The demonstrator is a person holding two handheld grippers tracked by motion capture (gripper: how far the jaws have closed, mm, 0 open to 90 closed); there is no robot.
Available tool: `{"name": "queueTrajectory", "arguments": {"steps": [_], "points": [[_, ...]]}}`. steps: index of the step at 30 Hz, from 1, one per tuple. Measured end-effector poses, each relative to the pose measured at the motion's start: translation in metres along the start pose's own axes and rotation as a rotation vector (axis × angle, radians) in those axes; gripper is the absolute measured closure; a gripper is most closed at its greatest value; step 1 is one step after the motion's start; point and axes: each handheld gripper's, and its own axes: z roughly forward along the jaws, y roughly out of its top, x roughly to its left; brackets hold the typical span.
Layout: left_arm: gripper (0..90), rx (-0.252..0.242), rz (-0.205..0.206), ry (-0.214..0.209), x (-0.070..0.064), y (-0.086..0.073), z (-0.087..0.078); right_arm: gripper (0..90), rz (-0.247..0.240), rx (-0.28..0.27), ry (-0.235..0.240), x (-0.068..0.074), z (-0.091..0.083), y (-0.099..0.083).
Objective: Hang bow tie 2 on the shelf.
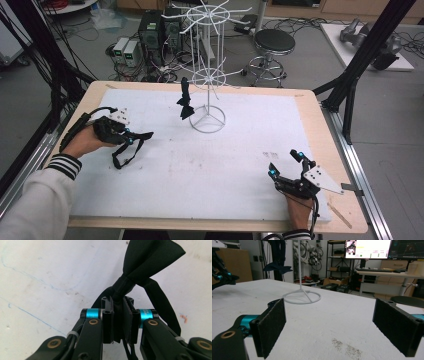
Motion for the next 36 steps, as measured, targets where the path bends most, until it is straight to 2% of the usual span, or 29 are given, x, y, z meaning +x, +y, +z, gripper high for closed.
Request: {"name": "queueTrajectory", "arguments": {"steps": [6,8,14,16,18,27,30,36], "points": [[79.6,-0.063,-0.038,0.030,-0.001,0.002,-0.010,10.9,-0.002,0.000,-0.001,0.000,0.000,0.000],[79.4,-0.099,-0.049,0.024,-0.003,0.004,-0.013,10.9,-0.001,-0.001,0.000,0.000,0.000,0.000],[79.4,-0.134,-0.062,0.028,-0.007,0.005,-0.021,10.9,-0.009,-0.001,-0.001,0.000,0.000,0.000],[79.3,-0.161,-0.103,0.033,-0.007,0.005,-0.024,10.9,-0.007,-0.001,-0.002,0.000,0.000,0.000],[79.4,-0.180,-0.122,0.040,-0.007,0.004,-0.027,10.9,-0.009,0.000,-0.001,0.000,0.000,0.000],[79.5,-0.252,-0.179,0.044,-0.007,0.003,-0.035,10.9,-0.011,0.002,-0.003,0.000,0.000,0.000],[79.5,-0.278,-0.209,0.050,-0.008,0.003,-0.037,10.9,-0.009,0.002,-0.003,0.000,0.000,0.000],[79.5,-0.301,-0.240,0.062,-0.010,0.006,-0.039,10.9,-0.009,0.002,-0.003,0.000,0.000,0.000]]}}
